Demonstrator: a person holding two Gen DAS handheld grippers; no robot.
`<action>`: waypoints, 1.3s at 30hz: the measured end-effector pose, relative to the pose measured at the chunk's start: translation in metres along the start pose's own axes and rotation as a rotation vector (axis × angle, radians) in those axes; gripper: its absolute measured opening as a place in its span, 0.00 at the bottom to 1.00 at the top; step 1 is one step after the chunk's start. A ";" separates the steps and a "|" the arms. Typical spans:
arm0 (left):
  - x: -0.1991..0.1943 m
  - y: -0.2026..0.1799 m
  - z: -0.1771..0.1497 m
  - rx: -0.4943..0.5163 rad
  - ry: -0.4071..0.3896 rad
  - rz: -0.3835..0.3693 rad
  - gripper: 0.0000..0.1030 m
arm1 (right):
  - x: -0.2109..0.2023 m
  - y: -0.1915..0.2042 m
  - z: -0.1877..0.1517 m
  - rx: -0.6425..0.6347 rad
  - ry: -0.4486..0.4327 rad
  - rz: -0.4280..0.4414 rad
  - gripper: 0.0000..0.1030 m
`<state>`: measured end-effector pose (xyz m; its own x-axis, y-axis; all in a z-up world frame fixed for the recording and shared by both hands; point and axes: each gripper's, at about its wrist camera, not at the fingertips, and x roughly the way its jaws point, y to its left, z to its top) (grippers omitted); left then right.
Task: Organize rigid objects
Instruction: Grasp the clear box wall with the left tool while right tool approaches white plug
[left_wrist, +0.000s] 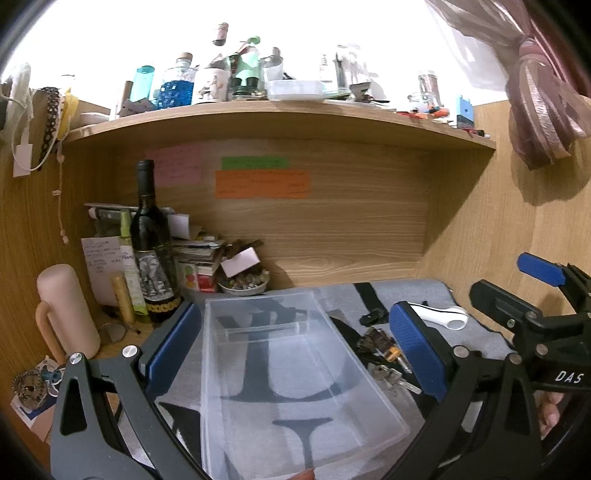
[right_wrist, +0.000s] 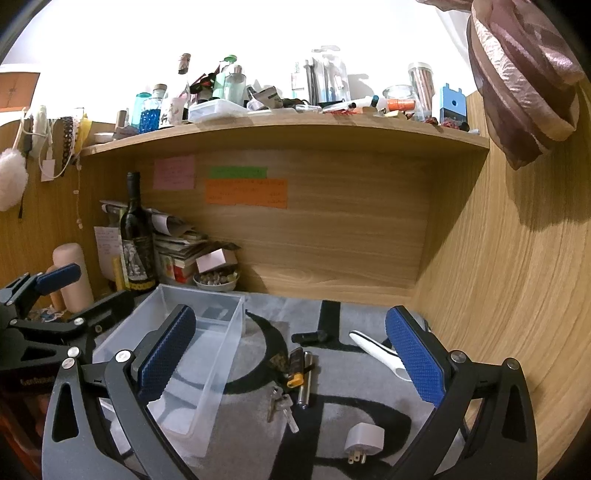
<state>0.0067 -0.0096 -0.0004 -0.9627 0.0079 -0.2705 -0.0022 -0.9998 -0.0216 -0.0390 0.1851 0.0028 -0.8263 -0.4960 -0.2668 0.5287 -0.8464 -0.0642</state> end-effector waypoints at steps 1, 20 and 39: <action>0.001 0.002 0.000 -0.002 0.001 0.009 1.00 | 0.002 -0.001 0.000 0.002 0.006 -0.001 1.00; 0.074 0.083 -0.045 -0.019 0.499 -0.017 0.52 | 0.035 -0.037 -0.054 0.023 0.309 -0.121 0.98; 0.095 0.095 -0.058 -0.076 0.661 -0.153 0.19 | 0.071 -0.077 -0.103 0.191 0.560 -0.173 0.60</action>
<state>-0.0695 -0.1024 -0.0845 -0.5854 0.1840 -0.7896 -0.0832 -0.9824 -0.1673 -0.1179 0.2349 -0.1103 -0.6420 -0.2147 -0.7360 0.3093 -0.9509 0.0076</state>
